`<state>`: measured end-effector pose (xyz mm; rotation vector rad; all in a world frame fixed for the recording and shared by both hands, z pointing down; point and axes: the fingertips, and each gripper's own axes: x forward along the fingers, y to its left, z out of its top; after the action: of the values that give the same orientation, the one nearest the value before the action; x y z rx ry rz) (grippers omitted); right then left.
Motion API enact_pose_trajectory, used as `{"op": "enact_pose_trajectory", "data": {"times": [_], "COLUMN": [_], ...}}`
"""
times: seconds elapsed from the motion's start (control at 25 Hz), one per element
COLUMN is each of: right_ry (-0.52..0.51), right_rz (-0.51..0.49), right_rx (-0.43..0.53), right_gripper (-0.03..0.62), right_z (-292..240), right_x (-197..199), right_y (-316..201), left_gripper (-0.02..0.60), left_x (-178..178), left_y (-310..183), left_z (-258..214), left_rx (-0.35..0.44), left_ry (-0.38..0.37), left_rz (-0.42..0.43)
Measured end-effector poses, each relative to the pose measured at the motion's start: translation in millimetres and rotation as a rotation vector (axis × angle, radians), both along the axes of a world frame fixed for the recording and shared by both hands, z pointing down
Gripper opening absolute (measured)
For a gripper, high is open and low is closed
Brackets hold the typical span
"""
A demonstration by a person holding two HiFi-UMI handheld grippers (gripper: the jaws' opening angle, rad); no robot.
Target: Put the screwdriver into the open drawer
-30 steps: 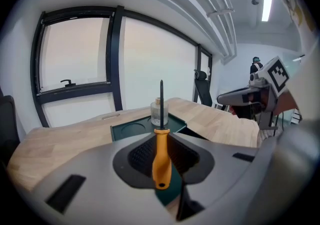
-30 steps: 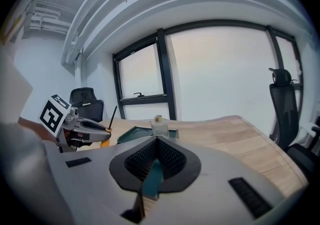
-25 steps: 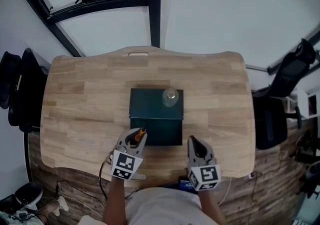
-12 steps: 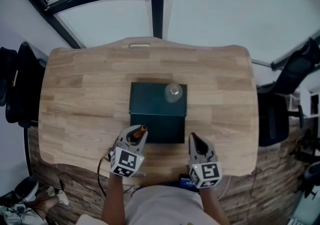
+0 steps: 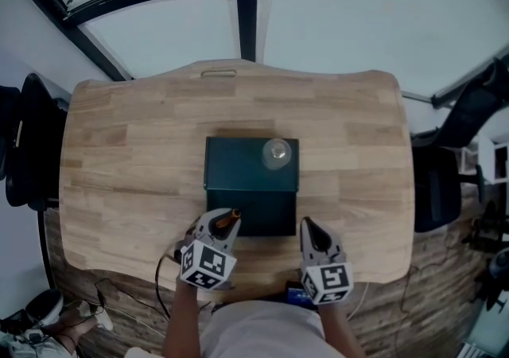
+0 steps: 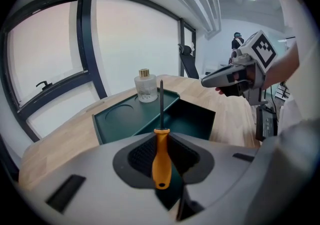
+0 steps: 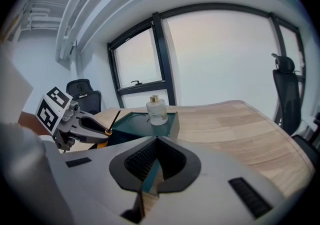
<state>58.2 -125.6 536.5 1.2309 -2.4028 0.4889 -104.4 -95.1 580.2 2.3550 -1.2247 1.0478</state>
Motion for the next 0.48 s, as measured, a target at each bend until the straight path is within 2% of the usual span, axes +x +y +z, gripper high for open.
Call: {"op": "enact_pose_trajectory", "data": {"times": [0.48], "right_ry": [0.017], "right_rz": [0.036], "right_rx": [-0.066], "right_gripper": [-0.005], "right_z": [17], "right_x": [-1], "right_y": [-3], "left_gripper": [0.068], "left_x": [7], "left_y": [-1], "left_z": [21], "left_rx": [-0.094], "left_ry": [-0.051], "left_rz": [0.092]}}
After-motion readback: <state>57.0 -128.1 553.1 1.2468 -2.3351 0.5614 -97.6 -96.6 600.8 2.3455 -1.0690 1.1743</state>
